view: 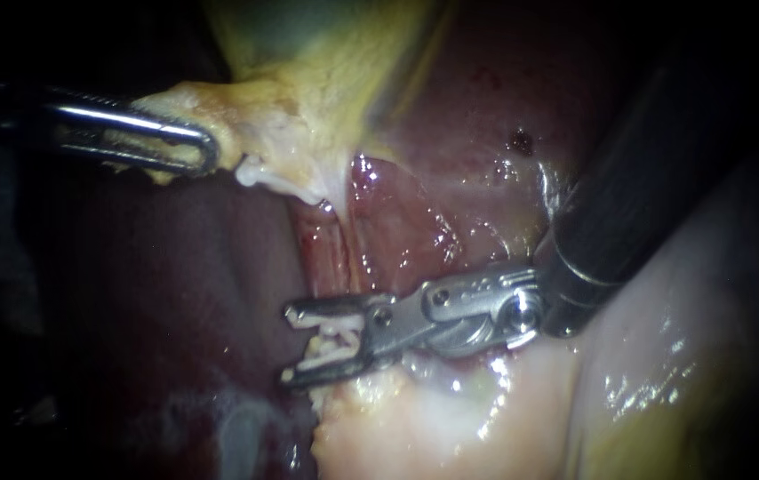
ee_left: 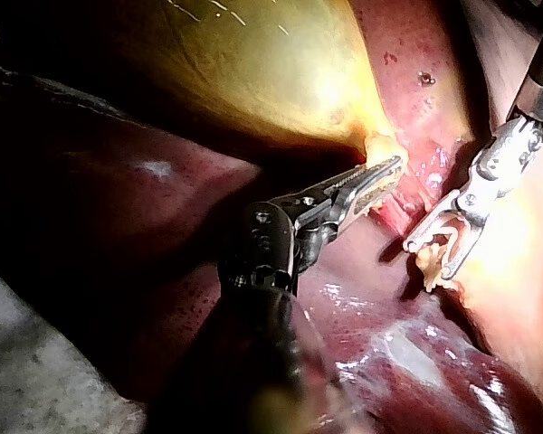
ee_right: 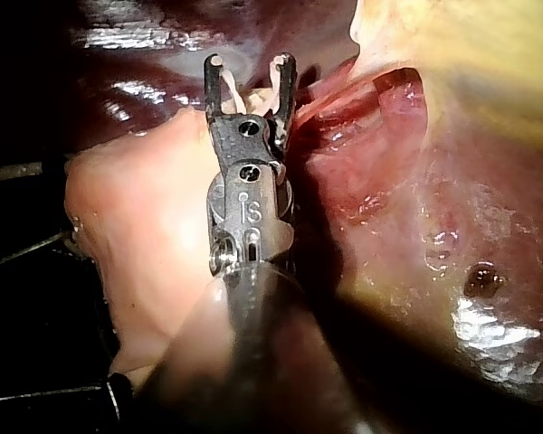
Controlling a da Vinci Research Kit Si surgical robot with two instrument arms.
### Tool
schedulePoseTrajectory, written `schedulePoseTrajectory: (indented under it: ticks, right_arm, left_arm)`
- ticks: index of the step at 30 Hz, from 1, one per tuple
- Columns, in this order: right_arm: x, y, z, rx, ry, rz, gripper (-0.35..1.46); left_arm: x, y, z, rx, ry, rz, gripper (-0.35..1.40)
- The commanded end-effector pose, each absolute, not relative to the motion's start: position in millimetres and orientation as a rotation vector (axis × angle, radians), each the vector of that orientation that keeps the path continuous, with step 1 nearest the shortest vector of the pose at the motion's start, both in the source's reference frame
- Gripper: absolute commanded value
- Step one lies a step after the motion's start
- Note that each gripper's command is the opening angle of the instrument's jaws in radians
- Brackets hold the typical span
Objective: Clipping second clip right tube
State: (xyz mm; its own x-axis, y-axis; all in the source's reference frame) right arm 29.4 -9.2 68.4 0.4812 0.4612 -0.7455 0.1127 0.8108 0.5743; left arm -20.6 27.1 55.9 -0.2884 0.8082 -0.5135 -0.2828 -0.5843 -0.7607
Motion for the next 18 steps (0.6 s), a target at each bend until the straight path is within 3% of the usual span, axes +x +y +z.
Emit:
schedulePoseTrajectory:
  ticks: [1, 18]
  right_arm:
    - [29.4, -9.2, 68.3, 0.617, 1.064, 0.229, 0.45]
    - [29.4, -9.2, 68.0, 0.612, 1.068, 0.218, 0.46]
  left_arm:
    - [-20.6, 27.1, 55.9, -1.221, -0.714, 1.940, -0.35]
    - [-20.5, 27.1, 55.9, -1.221, -0.714, 1.940, -0.35]
